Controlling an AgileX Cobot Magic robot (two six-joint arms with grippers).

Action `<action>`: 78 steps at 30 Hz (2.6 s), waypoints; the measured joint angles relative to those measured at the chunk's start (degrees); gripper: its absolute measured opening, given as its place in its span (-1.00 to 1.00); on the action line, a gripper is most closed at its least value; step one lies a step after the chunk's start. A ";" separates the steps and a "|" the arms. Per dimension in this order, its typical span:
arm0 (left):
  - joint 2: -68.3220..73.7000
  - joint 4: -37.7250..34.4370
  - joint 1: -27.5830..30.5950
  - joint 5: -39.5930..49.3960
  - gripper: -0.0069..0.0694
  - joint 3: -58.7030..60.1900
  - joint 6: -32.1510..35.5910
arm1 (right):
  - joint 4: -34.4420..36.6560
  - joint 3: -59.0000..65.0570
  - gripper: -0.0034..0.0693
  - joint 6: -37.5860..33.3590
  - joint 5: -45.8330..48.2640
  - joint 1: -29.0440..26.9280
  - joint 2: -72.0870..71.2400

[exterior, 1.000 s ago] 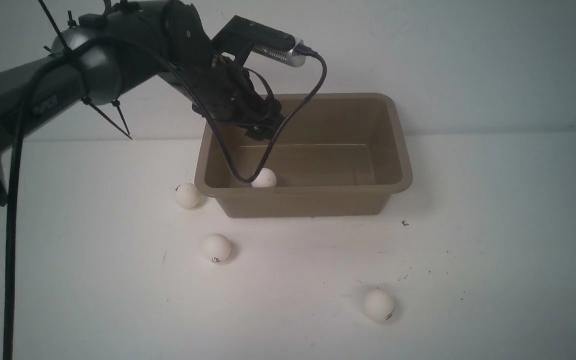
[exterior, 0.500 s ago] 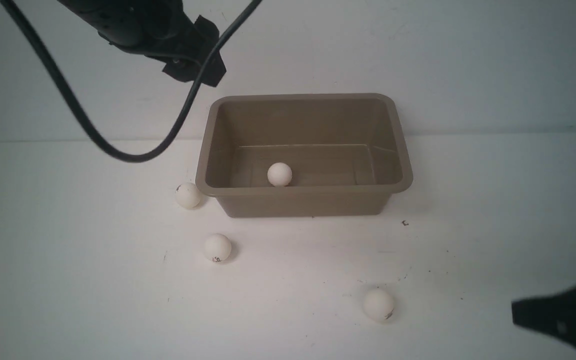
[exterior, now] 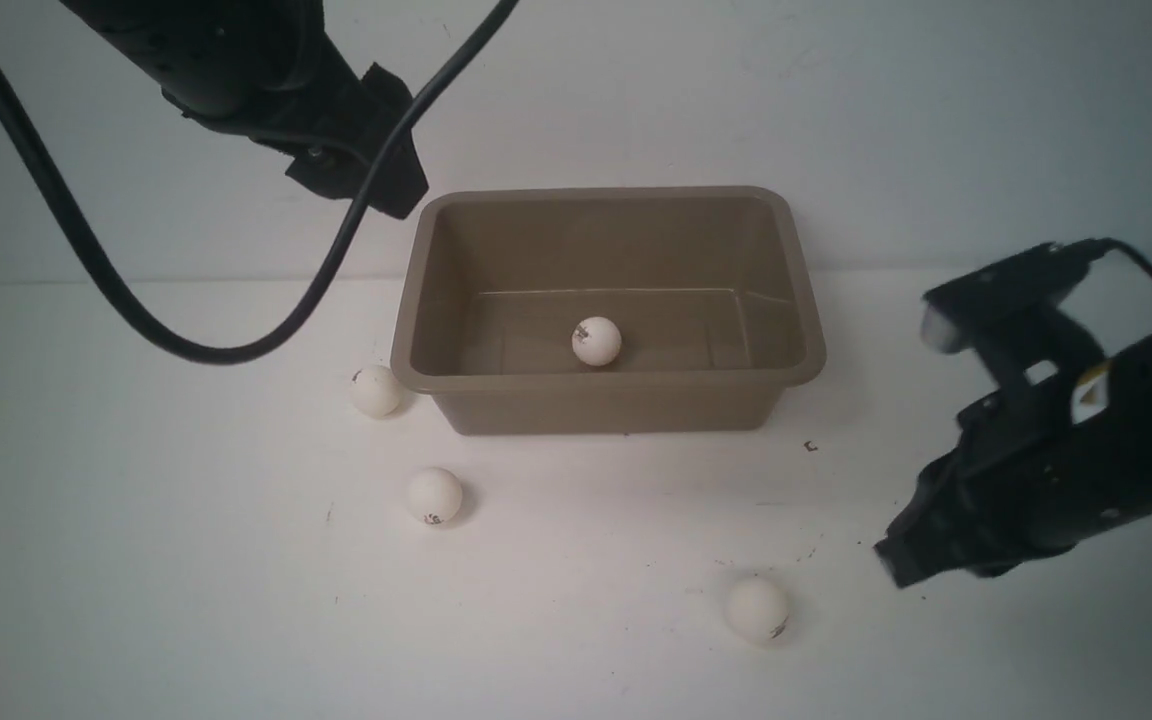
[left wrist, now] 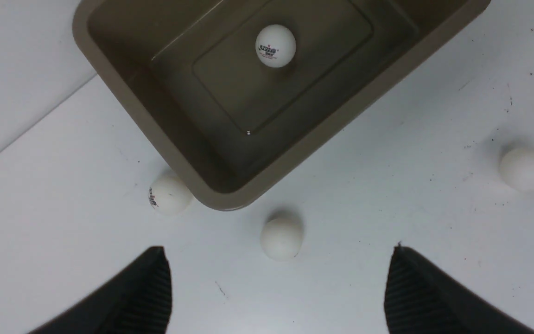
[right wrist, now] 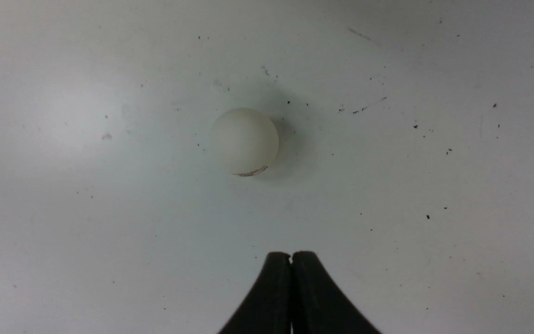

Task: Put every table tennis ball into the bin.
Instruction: Use the right arm to clamp the table tennis ball closest to it, then use the right arm to put the table tennis ball into the box

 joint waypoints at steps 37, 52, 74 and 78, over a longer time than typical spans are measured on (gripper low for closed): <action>-11.36 0.19 0.00 0.23 0.63 6.76 0.11 | -13.99 -11.95 0.62 12.37 -3.77 10.13 25.16; -11.64 0.24 0.00 0.23 0.63 6.76 0.39 | -13.46 -11.99 0.48 12.32 -2.81 10.13 28.34; -13.89 1.51 0.00 0.23 0.52 6.76 0.48 | -17.12 -28.25 0.06 9.30 -0.27 10.18 15.15; -13.89 1.51 0.00 0.23 0.45 6.76 0.48 | -21.54 -40.76 0.06 8.94 3.33 10.18 20.87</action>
